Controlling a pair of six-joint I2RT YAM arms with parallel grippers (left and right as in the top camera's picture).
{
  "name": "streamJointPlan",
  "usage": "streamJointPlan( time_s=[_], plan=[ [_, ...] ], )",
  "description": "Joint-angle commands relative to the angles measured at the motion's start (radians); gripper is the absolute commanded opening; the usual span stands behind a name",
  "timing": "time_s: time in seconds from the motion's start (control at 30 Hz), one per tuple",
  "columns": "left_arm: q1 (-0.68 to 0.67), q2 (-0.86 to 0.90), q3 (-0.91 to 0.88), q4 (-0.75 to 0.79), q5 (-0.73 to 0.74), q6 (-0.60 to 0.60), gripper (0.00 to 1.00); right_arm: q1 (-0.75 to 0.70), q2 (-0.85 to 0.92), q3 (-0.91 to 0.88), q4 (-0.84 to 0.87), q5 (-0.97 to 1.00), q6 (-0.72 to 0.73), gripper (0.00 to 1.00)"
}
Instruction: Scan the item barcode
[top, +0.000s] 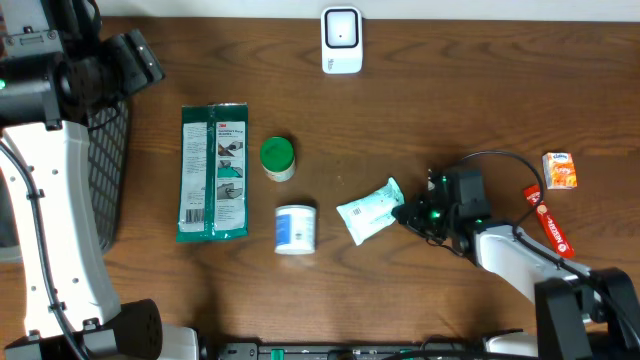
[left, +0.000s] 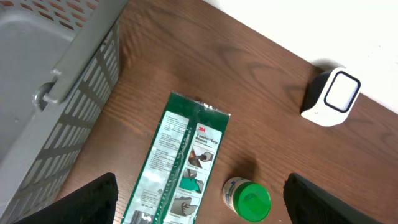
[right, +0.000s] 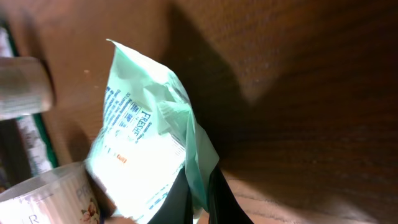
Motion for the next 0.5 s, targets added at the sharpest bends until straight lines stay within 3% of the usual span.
streamJointPlan(
  time_s=[0.0, 0.27, 0.37, 0.47],
  plan=[
    [0.003, 0.003, 0.005, -0.003, 0.006, 0.009, 0.85, -0.033, -0.074, -0.006, 0.005, -0.068, -0.021, 0.01],
    [0.003, 0.003, 0.005, -0.003, 0.006, 0.009, 0.85, -0.054, -0.141, -0.007, -0.143, 0.057, -0.083, 0.01],
    [0.003, 0.003, 0.005, -0.003, 0.006, 0.009, 0.85, -0.053, -0.141, -0.007, -0.125, 0.061, -0.176, 0.01],
    [0.003, 0.003, 0.005, -0.003, 0.006, 0.009, 0.85, -0.053, -0.142, -0.007, -0.099, 0.040, -0.175, 0.01]
  ],
)
